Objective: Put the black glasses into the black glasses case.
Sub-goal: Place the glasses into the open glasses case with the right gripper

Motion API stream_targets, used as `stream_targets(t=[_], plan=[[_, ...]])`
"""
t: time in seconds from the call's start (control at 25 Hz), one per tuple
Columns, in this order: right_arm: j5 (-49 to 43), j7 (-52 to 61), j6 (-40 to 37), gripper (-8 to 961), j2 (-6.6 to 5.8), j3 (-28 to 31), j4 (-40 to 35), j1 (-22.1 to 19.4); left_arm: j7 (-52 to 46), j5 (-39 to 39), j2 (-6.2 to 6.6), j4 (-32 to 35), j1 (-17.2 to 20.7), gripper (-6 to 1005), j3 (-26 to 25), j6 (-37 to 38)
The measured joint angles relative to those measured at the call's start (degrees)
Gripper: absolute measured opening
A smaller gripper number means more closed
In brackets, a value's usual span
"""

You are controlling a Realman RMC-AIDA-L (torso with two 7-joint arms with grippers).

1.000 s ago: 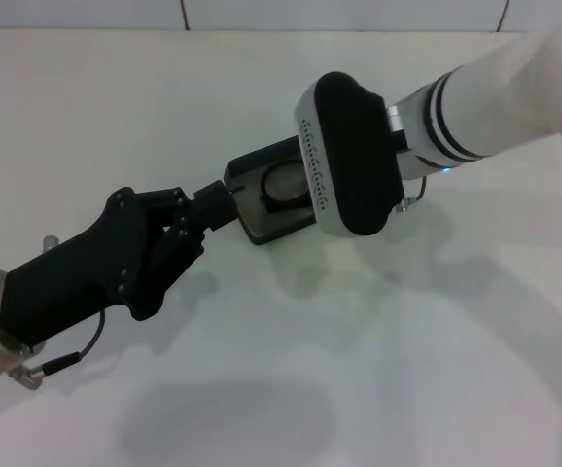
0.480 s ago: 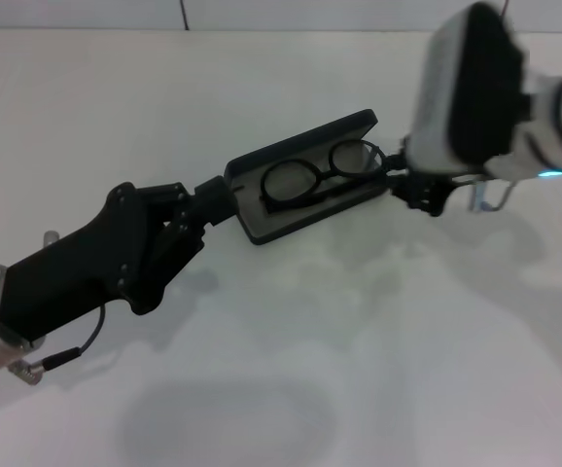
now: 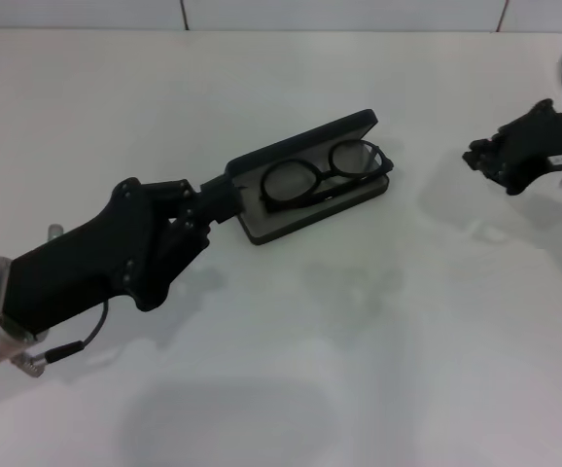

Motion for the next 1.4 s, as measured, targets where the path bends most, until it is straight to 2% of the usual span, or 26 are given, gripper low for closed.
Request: stream_targets(t=[0.16,0.52,0.76,1.4], plan=[[7.1,-5.6,-1.1,83,-0.18,6.0,7.1,1.2,0.2,0.4,-0.30,0.0,-0.6,43,0.0,-0.2],[13.5,-15.0,-0.1,82,-0.30,15.0,26.7,10.7,1.0,2.0,-0.28,0.0,0.3,43,-0.1,-0.2],[13.6,-17.2,3.5,82,-0.18,15.5,33.8,15.2,1.1,2.3,0.01,0.0,0.0,43,0.1,-0.7],[17.4,-21.2,9.3,83,0.19,15.0,43.9,20.4,1.1,2.5,-0.41,0.0,-0.5,44,0.0,-1.7]])
